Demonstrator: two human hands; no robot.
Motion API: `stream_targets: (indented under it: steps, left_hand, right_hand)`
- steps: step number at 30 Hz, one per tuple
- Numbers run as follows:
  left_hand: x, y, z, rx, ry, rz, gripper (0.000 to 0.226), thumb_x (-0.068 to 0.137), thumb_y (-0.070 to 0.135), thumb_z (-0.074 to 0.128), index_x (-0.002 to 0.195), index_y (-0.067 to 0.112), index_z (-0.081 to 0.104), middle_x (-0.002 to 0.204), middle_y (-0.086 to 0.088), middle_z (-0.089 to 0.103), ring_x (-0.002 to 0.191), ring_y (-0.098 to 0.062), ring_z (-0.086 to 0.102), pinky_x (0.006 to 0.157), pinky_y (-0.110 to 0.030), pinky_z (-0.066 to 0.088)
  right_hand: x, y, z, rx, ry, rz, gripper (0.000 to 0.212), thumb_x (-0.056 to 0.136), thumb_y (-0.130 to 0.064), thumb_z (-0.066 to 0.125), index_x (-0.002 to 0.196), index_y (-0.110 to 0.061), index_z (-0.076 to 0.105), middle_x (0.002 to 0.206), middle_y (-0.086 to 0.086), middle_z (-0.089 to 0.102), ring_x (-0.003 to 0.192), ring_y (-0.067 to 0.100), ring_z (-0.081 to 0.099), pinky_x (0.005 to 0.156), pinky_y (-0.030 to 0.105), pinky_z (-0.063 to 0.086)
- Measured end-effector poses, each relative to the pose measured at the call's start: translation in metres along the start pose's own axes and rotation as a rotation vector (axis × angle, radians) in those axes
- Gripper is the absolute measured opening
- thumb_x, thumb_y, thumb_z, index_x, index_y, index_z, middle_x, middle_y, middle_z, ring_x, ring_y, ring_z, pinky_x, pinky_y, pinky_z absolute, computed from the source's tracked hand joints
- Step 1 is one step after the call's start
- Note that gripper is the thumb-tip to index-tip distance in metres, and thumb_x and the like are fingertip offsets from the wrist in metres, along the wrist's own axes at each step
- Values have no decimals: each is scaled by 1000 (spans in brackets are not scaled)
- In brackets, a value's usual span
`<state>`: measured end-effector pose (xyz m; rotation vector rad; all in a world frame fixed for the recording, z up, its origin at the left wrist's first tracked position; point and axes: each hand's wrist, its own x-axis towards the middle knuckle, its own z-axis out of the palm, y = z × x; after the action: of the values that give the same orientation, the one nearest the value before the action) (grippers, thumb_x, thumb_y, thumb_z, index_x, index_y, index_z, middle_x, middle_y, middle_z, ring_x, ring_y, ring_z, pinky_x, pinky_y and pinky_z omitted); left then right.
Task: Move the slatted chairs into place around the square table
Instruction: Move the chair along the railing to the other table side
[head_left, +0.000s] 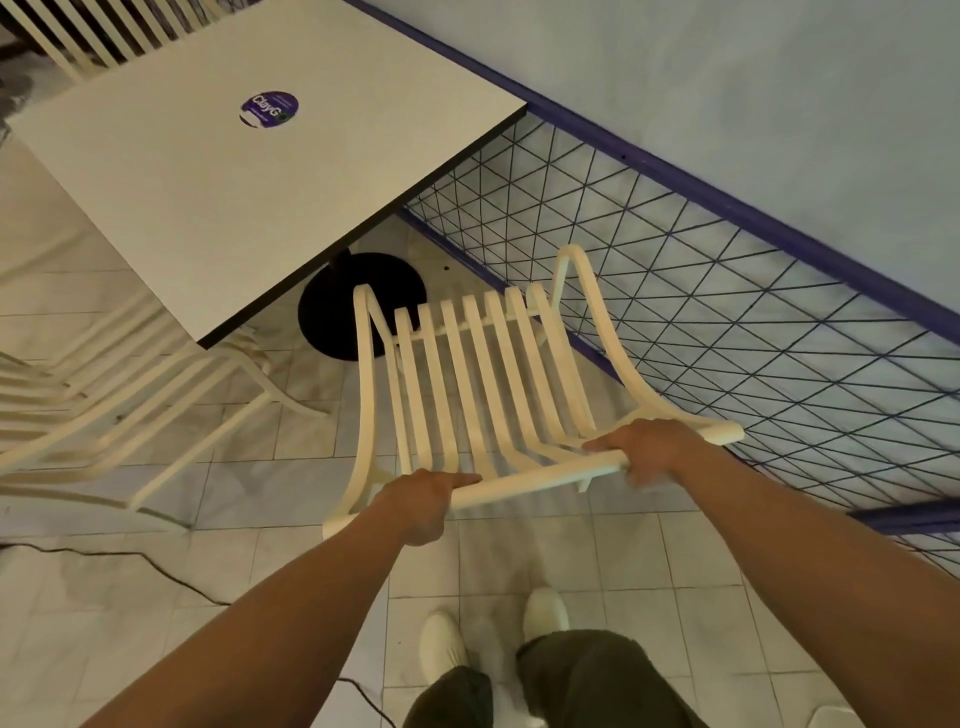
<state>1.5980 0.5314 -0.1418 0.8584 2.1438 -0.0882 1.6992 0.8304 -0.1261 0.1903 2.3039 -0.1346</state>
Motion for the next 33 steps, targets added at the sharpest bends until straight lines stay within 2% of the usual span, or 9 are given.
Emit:
stream_targets:
  steps: [5,8,11,15,19,24,33]
  left_hand:
    - [-1,3,-2,-52,-5,-23,82,95,5,61,154,48,25,129,-3,57,108,-23,60,93,-34,50]
    - [-3,7,-1,-68,8,-42,82,94,5,63,153,49,27,134,0,58,111,-21,60,96,-32,48]
    - [-4,16,-3,-62,7,-80,83,94,4,62,153,52,27,134,0,57,114,-20,59,98,-32,45]
    - [-3,37,1,-117,19,-161,85,94,7,62,149,59,26,132,2,56,114,-19,58,98,-32,45]
    - [2,58,7,-160,40,-192,84,93,6,62,148,60,28,133,1,56,116,-20,58,99,-32,45]
    - [7,85,8,-169,77,-199,81,95,5,59,151,56,29,135,-1,56,119,-22,58,99,-32,45]
    - [14,92,12,-168,102,-219,81,95,5,59,152,53,28,137,-2,56,119,-23,59,99,-35,49]
  right_hand:
    - [8,7,-7,32,-71,-61,85,86,-7,59,148,-56,26,125,-4,56,84,12,55,66,25,43]
    - [12,16,-10,21,-110,-134,85,88,-5,59,148,-56,27,126,-2,55,86,13,53,72,27,45]
    - [17,23,-12,14,-129,-195,86,87,-1,58,147,-55,30,123,-2,54,85,16,55,69,27,47]
    - [19,40,-17,-48,-145,-256,86,88,-1,60,150,-51,28,131,6,54,102,25,61,88,37,54]
    - [19,60,-19,-58,-127,-276,82,89,-3,58,148,-53,31,127,4,55,104,25,61,90,38,52]
    - [19,83,-27,-77,-113,-285,81,89,-4,56,146,-55,33,128,1,56,104,22,60,84,33,49]
    - [18,85,-41,-128,-124,-286,82,90,-4,60,150,-49,29,129,2,57,88,13,50,76,28,41]
